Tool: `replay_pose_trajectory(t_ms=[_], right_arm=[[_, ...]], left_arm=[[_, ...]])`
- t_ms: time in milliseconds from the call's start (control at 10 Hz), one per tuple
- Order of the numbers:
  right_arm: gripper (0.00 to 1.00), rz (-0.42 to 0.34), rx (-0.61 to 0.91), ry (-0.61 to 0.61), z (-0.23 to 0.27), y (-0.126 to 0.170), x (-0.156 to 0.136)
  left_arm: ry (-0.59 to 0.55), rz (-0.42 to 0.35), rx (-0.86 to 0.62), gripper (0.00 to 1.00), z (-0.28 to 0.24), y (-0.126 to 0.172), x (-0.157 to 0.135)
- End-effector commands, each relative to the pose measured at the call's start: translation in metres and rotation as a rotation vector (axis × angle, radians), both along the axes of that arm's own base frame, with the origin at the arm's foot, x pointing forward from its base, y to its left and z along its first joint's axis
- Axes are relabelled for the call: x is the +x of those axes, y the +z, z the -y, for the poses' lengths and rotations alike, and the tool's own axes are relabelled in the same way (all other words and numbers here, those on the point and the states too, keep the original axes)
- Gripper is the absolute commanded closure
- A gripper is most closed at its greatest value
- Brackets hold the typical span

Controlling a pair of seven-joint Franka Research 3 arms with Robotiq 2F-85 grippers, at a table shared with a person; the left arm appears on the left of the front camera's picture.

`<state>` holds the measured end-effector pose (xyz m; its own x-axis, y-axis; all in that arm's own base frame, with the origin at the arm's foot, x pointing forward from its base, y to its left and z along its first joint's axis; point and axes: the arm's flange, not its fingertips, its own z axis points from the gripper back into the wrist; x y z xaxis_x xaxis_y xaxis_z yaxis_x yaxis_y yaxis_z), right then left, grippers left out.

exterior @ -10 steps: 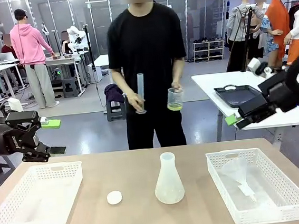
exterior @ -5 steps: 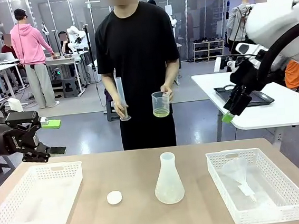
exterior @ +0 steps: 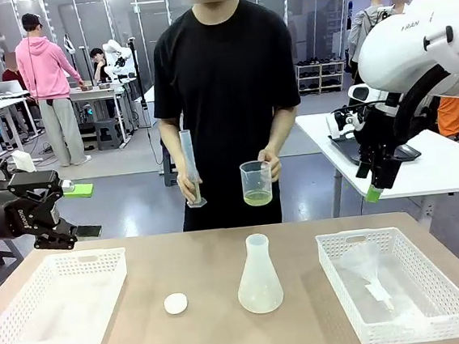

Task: Prepare the solutions needed for the experiment.
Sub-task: Pick up the Plastic Funnel and insert it into the Big flask.

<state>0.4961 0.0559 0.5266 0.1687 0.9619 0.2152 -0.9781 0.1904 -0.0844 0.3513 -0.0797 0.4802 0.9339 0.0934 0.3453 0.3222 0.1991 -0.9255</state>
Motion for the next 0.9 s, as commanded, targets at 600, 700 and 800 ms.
replay_pose_trajectory(t_ms=[600,700,800], right_arm=[[0.0,0.018,-0.03,0.023,-0.004,-0.007,0.005],[0.0,0.035,-0.045,0.071,-0.006,-0.016,0.01],[0.0,0.029,-0.075,0.091,-0.008,-0.025,0.013]], left_arm=[[0.001,-0.009,-0.028,0.0,0.003,0.002,0.001],[0.001,-0.009,-0.028,0.0,0.003,0.002,0.001],[0.001,-0.009,-0.028,0.0,0.003,0.002,0.001]])
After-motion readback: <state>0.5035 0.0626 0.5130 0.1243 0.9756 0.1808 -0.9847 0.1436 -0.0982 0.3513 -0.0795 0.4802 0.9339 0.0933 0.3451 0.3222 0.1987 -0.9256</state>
